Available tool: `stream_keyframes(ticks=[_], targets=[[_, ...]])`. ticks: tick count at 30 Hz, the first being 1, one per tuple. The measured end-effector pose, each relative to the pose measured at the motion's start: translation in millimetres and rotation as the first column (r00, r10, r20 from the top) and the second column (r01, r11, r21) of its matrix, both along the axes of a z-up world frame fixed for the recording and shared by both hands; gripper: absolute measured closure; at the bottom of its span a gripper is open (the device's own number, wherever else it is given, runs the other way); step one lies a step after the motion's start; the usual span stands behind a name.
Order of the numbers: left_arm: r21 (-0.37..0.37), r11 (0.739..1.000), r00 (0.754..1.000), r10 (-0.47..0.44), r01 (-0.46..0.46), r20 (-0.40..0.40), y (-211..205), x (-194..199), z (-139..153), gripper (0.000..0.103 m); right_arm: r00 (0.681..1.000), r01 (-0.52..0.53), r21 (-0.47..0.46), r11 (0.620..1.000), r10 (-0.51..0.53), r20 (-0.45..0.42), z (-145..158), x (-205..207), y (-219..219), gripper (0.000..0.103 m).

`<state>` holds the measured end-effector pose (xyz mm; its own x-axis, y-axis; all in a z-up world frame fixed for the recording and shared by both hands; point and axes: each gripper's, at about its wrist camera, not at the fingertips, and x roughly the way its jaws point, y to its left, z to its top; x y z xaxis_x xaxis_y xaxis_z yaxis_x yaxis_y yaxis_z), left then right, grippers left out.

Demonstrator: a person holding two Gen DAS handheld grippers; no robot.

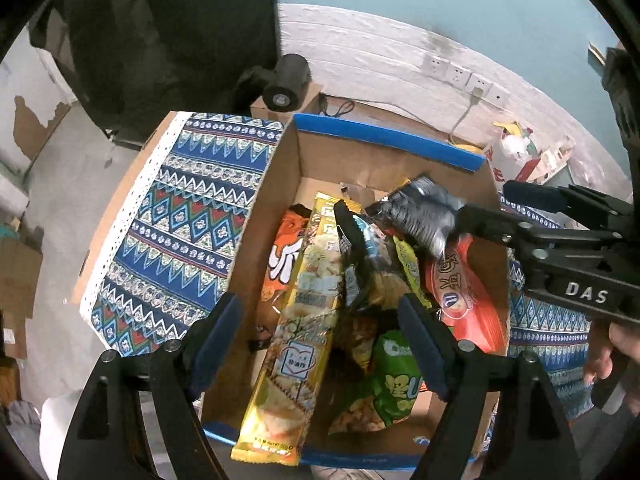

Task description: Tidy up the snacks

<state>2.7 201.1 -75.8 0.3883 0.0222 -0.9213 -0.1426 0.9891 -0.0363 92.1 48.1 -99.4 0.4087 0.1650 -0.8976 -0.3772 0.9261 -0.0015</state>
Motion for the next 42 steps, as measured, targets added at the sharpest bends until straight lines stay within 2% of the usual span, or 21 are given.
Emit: stream_keyframes(ticks=[5, 10, 16, 20, 26, 38, 42], targets=[[-0.006, 1.0, 1.0, 0.016, -0.016, 0.009, 0, -7, 11, 0.02, 0.999, 0.011, 0.02, 1.0, -0.012, 0.032, 17, -10, -7, 0.031], [0.002, 1.0, 0.998, 0.015, -0.015, 0.059, -7, -18, 32, 0.015, 0.995, 0.029, 0.028, 0.999, -0.032, 0.099, 41, -34, -20, 0.027], [0.067, 0.998, 0.993, -0.018, 0.01, 0.12, -24, -33, 53, 0.008, 0.981, 0.053, 0.017, 0.998, -0.055, 0.186, 71, -68, -40, 0.026], [0.121, 0.991, 0.986, -0.073, 0.055, 0.148, -42, -42, 62, 0.003, 0.971, 0.053, 0.029, 0.998, -0.058, 0.231, 90, -86, -49, 0.026], [0.172, 0.98, 0.976, -0.131, 0.101, 0.172, -66, -53, 71, 0.002, 0.946, 0.064, -0.007, 0.998, -0.058, 0.32, 105, -109, -55, 0.026], [0.217, 0.966, 0.963, -0.182, 0.137, 0.198, -92, -61, 82, 0.002, 0.95, 0.105, 0.048, 0.993, -0.115, 0.291, 103, -117, -85, 0.026], [0.198, 0.969, 0.966, -0.183, 0.146, 0.185, -94, -59, 80, 0.002, 0.954, 0.122, 0.051, 0.991, -0.131, 0.269, 97, -116, -89, 0.026]])
